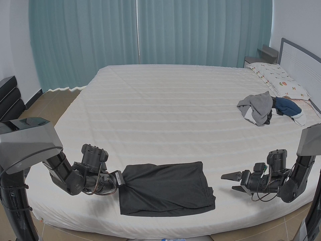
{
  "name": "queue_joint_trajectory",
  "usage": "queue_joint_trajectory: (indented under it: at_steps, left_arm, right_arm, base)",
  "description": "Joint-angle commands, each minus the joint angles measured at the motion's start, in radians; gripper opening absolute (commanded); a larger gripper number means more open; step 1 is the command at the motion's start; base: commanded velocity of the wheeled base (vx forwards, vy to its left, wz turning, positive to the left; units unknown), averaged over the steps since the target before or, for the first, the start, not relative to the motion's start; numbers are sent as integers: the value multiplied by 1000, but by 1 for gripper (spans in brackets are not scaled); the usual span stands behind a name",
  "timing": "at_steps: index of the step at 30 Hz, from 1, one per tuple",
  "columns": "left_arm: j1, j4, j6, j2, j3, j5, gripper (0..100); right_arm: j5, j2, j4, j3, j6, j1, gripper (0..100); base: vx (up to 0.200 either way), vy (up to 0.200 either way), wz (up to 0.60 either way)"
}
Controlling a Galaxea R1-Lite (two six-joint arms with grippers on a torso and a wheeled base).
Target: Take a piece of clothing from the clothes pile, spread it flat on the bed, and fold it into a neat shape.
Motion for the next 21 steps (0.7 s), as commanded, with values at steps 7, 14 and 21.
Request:
queue_joint_trajectory:
  at_steps: [7,14,21]
  left_arm:
    - [-35,-1,-41,-7,9,-2,0]
    - [-57,2,-42,-20,19,-2,100]
    - [-55,-2,-68,-29,16,-2,100]
  right_arm:
    - [0,3,0,-1,0,8,100]
    - [-1,3,0,0,-2,8,100]
    - [-3,2,0,5,-3,14,100]
  base:
    - [0,0,0]
    - [0,0,0]
    - [0,0,0]
